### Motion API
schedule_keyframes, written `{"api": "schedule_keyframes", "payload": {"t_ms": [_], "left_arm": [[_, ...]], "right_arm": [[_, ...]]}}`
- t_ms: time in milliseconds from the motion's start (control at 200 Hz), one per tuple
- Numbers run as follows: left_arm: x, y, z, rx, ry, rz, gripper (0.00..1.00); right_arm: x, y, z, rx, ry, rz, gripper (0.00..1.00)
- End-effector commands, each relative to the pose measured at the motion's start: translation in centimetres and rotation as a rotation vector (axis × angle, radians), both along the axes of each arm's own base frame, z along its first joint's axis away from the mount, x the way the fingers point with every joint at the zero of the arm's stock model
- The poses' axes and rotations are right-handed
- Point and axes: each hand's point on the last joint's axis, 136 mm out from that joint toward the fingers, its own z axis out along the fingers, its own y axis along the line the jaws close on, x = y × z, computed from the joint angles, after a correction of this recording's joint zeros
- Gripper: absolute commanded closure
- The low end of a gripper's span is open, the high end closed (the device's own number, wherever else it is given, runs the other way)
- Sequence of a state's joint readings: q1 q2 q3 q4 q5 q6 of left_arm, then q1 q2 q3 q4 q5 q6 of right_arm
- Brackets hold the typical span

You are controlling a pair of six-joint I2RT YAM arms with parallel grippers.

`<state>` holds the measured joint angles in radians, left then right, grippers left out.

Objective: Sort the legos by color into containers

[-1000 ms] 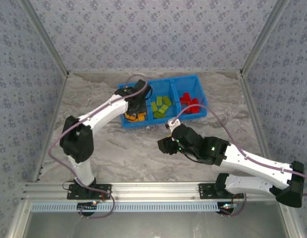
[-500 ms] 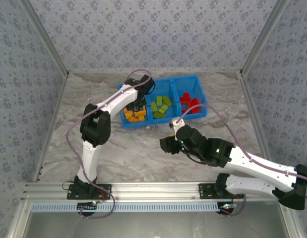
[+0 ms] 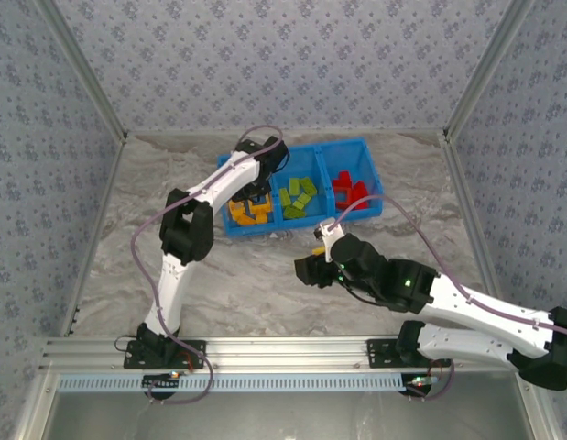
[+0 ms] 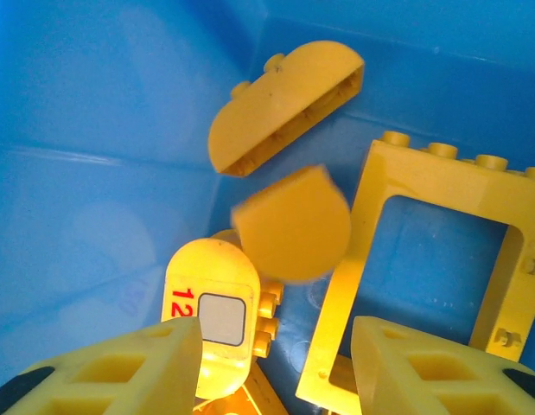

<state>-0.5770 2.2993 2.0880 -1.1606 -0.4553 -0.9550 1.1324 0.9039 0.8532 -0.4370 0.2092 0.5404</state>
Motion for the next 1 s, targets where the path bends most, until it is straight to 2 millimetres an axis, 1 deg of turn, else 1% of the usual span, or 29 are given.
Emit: {"api": "schedule_keyframes", "payload": {"t_ms": [0,60,105,195,250,285,295,305,315,325,335,385,460,525,535,570,575,595,610,620,660,725,769,784,794,819,849,934,994], "left_arm": [[-0.1,0.6,3.7,0.002,-0.053,0.004,0.50],[-0.2,0.3,5.3,-0.007,-0.090,-0.013,0.48],[-0.5,-0.2,7.0,-0.013,-0.130,-0.034,0.45],[-1.6,-0.9,11.2,-0.015,-0.230,-0.084,0.34],[-2.8,-1.3,13.4,-0.048,-0.283,-0.115,0.25],[-3.4,-1.4,15.2,-0.082,-0.337,-0.136,0.16],[-3.7,-1.3,15.2,-0.085,-0.336,-0.143,0.14],[-4.0,-1.4,15.3,-0.096,-0.343,-0.154,0.06],[-4.2,-1.5,15.5,-0.110,-0.353,-0.163,0.03],[-4.5,-1.5,15.6,-0.123,-0.357,-0.177,0.02],[-4.7,-1.6,15.8,-0.135,-0.366,-0.187,0.02],[-5.8,-1.5,16.7,-0.185,-0.407,-0.239,0.02],[-7.9,0.5,17.5,-0.170,-0.434,-0.276,0.02],[-9.9,3.6,18.3,-0.082,-0.453,-0.258,0.02],[-10.1,4.2,18.5,-0.065,-0.459,-0.252,0.02],[-11.1,5.9,18.8,-0.020,-0.480,-0.241,0.02],[-11.3,6.2,18.9,-0.011,-0.483,-0.238,0.02],[-11.8,7.3,19.2,0.017,-0.499,-0.223,0.02],[-12.3,8.2,19.1,0.040,-0.504,-0.206,0.02],[-12.6,9.0,19.3,0.058,-0.513,-0.187,0.02],[-13.8,11.7,19.4,0.127,-0.534,-0.118,0.02],[-15.7,15.7,19.5,0.229,-0.579,-0.022,0.02],[-16.6,17.7,19.1,0.301,-0.627,0.003,0.02],[-16.6,18.1,18.7,0.327,-0.639,-0.005,0.02],[-16.6,18.4,18.6,0.338,-0.654,-0.010,0.02],[-16.4,18.7,18.0,0.371,-0.673,-0.048,0.02],[-16.5,19.0,16.7,0.381,-0.674,-0.092,0.02],[-17.5,21.6,13.1,0.332,-0.682,-0.038,0.02],[-17.2,22.3,10.4,0.306,-0.704,-0.057,0.02]], "right_arm": [[-0.6,1.5,1.7,0.037,-0.089,0.080,0.42],[-0.6,2.0,1.8,0.030,-0.107,0.096,0.41],[-0.7,2.3,1.9,0.028,-0.122,0.103,0.41],[-0.4,2.3,2.0,0.022,-0.147,0.082,0.39],[0.4,1.4,1.9,-0.001,-0.159,0.021,0.34],[1.3,0.2,1.6,-0.028,-0.156,-0.054,0.27],[1.4,0.1,1.6,-0.031,-0.157,-0.062,0.26],[1.8,-0.5,1.5,-0.045,-0.155,-0.091,0.23],[1.9,-0.7,1.5,-0.047,-0.155,-0.103,0.21],[2.1,-1.2,1.4,-0.060,-0.154,-0.126,0.09],[2.3,-1.5,1.4,-0.066,-0.152,-0.143,0.02],[3.3,-3.3,1.5,-0.091,-0.151,-0.214,0.00],[4.7,-6.2,1.5,-0.122,-0.154,-0.324,0.00],[5.9,-9.0,1.8,-0.158,-0.181,-0.425,0.00],[6.2,-9.9,1.8,-0.173,-0.192,-0.463,0.00],[6.7,-11.6,1.9,-0.192,-0.207,-0.537,0.00],[6.7,-12.4,1.7,-0.212,-0.208,-0.563,0.00],[6.9,-13.5,1.7,-0.227,-0.213,-0.610,0.00],[7.2,-14.9,1.7,-0.247,-0.219,-0.671,0.00],[7.2,-15.2,1.6,-0.254,-0.217,-0.679,0.00],[7.8,-18.3,1.6,-0.285,-0.228,-0.813,0.00],[8.6,-22.1,1.2,-0.318,-0.251,-0.975,0.00],[9.6,-22.9,0.7,-0.341,-0.289,-0.982,0.00],[10.1,-23.2,0.5,-0.350,-0.304,-0.978,0.00],[10.4,-23.4,-0.3,-0.375,-0.309,-0.962,0.00],[11.1,-23.5,-0.7,-0.371,-0.330,-0.940,0.00],[12.0,-23.8,-1.7,-0.371,-0.349,-0.907,0.00],[13.4,-25.1,-5.0,-0.345,-0.355,-0.888,0.00],[14.1,-26.3,-7.2,-0.350,-0.347,-0.904,0.00]]}}
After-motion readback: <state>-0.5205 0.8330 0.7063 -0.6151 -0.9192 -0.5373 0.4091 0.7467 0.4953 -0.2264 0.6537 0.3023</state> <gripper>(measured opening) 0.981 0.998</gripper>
